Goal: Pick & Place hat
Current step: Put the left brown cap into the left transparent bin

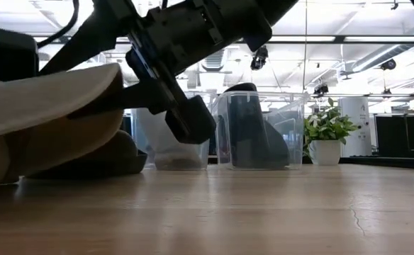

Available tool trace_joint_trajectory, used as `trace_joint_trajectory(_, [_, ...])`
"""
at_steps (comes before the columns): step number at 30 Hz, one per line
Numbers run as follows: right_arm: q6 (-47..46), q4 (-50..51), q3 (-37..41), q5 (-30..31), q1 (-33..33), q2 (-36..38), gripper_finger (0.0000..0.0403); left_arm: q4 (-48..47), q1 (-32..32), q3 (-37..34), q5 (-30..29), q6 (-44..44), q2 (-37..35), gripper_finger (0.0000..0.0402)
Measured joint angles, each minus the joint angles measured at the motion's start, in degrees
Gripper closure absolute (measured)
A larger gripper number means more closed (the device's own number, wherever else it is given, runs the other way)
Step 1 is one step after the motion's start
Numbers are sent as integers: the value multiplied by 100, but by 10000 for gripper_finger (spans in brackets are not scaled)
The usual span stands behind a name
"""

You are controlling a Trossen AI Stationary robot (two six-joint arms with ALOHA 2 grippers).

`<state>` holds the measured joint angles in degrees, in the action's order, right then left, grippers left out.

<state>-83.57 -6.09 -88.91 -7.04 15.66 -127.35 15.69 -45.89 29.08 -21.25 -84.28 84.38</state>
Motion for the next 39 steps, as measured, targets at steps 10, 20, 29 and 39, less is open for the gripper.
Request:
trace_joint_trajectory(10, [614, 420, 5, -246, -4, 108, 282, -3, 9, 188, -375, 321, -488, 235])
trace_joint_trajectory(20, [2803, 1481, 3, -589, 100, 516, 385, 36, 16, 186, -421, 250, -1284, 235])
trace_joint_trajectory(29, [5425, 3232, 1, -507, 388, 1247, 386, 31, 86, 184, -577, 684, -2340, 235])
trace_joint_trajectory(39, [7193, 4005, 10, -558, 442, 1576, 380, -20, 1160, 335, 1039, 2159, -2306, 235])
